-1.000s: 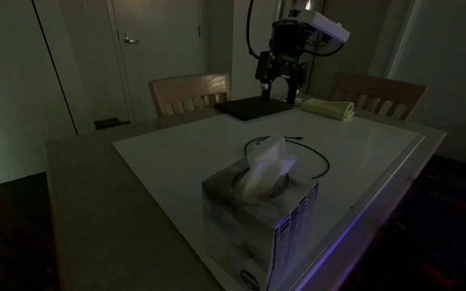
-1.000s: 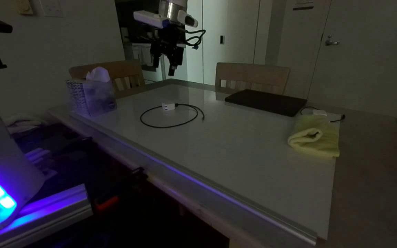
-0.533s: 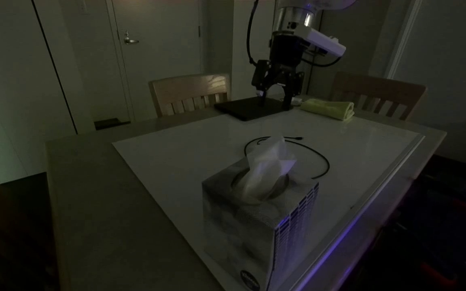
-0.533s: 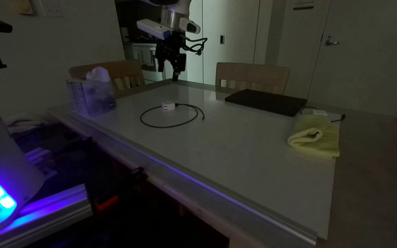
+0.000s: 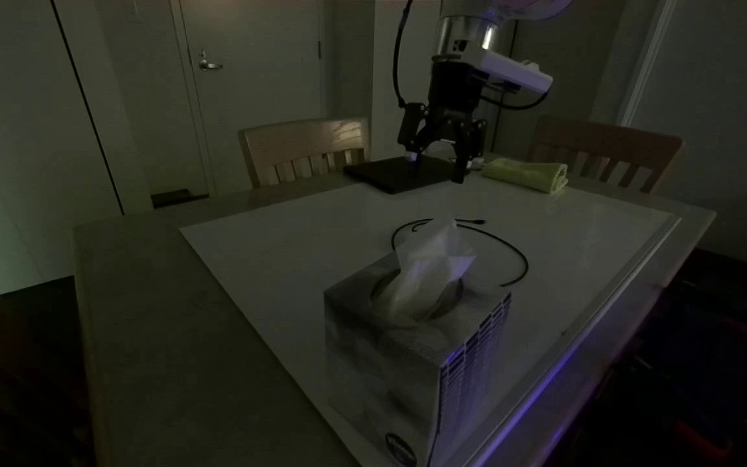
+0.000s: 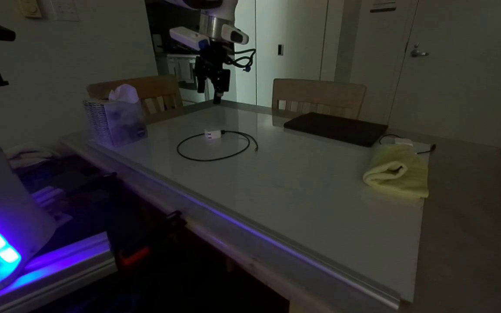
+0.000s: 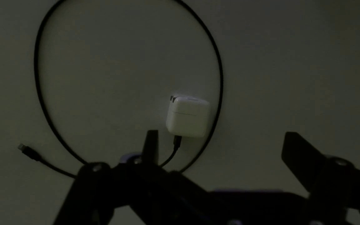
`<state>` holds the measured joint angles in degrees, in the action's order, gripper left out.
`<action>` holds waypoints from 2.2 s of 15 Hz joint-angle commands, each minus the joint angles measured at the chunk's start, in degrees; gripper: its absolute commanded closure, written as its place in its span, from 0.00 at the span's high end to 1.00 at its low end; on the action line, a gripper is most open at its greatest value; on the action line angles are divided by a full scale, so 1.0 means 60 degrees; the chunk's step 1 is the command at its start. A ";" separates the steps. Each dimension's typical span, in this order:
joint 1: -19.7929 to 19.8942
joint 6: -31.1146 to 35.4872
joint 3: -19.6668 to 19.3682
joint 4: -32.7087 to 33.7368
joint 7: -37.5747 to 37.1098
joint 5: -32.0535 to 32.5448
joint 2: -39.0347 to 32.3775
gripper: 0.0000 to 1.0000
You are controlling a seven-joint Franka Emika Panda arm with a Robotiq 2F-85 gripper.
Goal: Straighten the cable
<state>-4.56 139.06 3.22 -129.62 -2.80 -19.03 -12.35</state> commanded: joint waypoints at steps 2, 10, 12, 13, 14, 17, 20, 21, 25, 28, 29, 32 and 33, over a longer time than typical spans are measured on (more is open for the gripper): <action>-0.0323 0.0974 0.0126 -0.0454 -0.1261 0.0553 -0.0088 1.00; -0.0659 0.2094 -0.0137 -0.0733 -0.3094 0.1954 -0.0623 1.00; -0.0542 0.2196 -0.0084 -0.0656 -0.2919 0.1772 -0.0810 1.00; -0.0485 0.2198 -0.0055 -0.0579 -0.2762 0.1689 -0.0933 1.00; -0.0437 0.2212 -0.0024 -0.0513 -0.2639 0.1615 -0.1053 1.00; -0.0385 0.2070 -0.0062 -0.0230 -0.2530 0.1668 -0.1431 1.00; -0.0338 0.2141 -0.0081 -0.0007 -0.2395 0.1688 -0.1796 1.00; -0.0334 0.2078 -0.0075 0.0073 -0.2329 0.1712 -0.1885 1.00; -0.0183 0.2044 0.0078 0.0366 -0.1779 0.1556 -0.2363 1.00; -0.0225 0.2089 0.0069 0.0475 -0.1617 0.1614 -0.2623 1.00; -0.0231 0.2066 0.0088 0.0436 -0.1584 0.1599 -0.2611 1.00; -0.0243 0.2300 0.0094 0.0377 -0.1537 0.1584 -0.2731 1.00; -0.0242 0.2400 0.0097 0.0349 -0.1544 0.1570 -0.2714 1.00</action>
<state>-6.94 151.27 2.95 -127.74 -13.78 -8.78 -27.75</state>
